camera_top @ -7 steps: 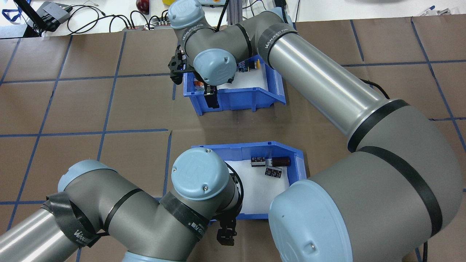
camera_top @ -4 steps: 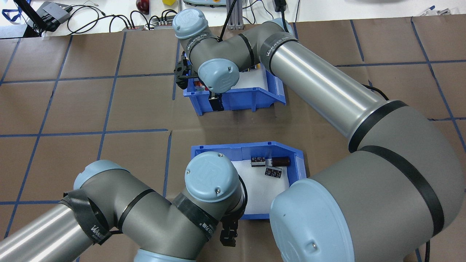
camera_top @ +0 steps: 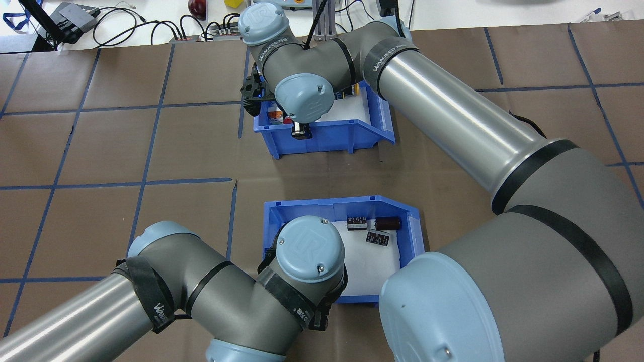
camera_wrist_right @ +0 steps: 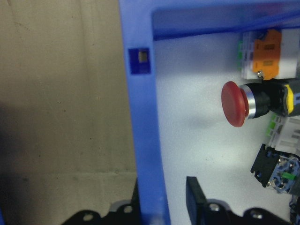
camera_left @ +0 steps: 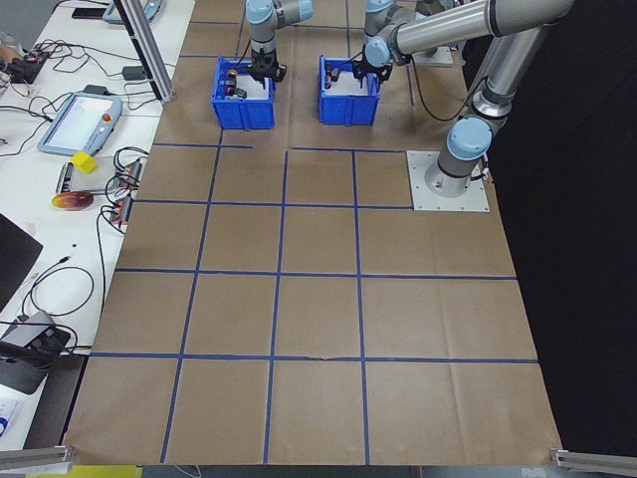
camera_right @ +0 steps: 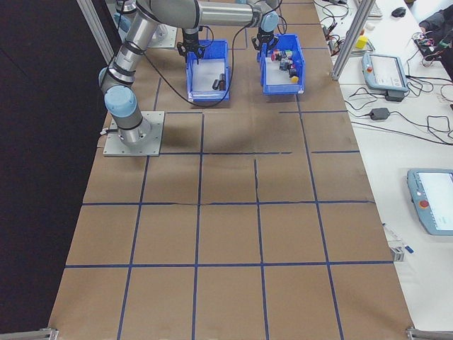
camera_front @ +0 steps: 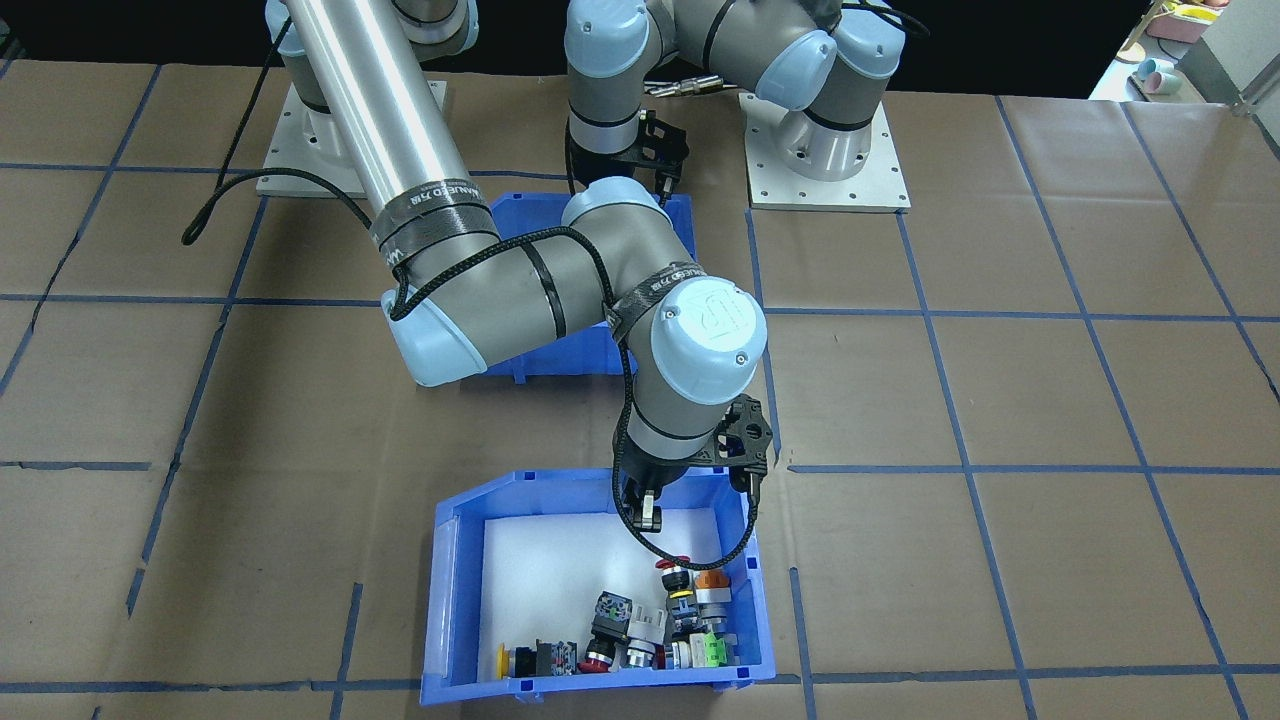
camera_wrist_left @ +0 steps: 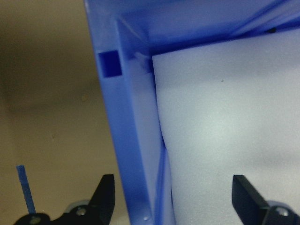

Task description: Place battery box in front

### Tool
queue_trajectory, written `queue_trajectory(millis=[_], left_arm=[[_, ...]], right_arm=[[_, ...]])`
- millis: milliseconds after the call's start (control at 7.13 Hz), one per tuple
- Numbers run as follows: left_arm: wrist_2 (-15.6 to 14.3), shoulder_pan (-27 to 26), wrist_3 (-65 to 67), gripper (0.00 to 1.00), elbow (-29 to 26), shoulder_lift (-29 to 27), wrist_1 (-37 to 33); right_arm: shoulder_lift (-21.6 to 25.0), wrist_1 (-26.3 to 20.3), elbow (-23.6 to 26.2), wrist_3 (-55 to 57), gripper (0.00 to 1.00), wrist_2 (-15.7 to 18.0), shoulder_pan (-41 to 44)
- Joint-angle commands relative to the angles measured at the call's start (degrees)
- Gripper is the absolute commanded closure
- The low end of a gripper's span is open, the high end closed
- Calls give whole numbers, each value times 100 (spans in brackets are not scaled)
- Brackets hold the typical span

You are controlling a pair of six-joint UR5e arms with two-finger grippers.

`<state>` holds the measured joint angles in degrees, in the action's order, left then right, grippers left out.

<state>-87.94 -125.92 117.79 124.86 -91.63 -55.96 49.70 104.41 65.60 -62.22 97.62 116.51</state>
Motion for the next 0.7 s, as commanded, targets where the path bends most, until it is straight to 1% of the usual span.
queue_trajectory(millis=[0, 140, 280, 561], left_arm=[[197, -11, 16, 94, -6, -3, 50], [312, -11, 16, 99, -23, 31, 111], [295, -11, 24, 100, -24, 223, 137], [260, 15, 33, 100, -59, 513, -28]], right_arm=[[127, 18, -64, -63, 95, 143, -23], [302, -25, -152, -89, 96, 143, -84], [469, -217, -222, -115, 96, 135, -311], [803, -613, -144, -701, 96, 143, -986]])
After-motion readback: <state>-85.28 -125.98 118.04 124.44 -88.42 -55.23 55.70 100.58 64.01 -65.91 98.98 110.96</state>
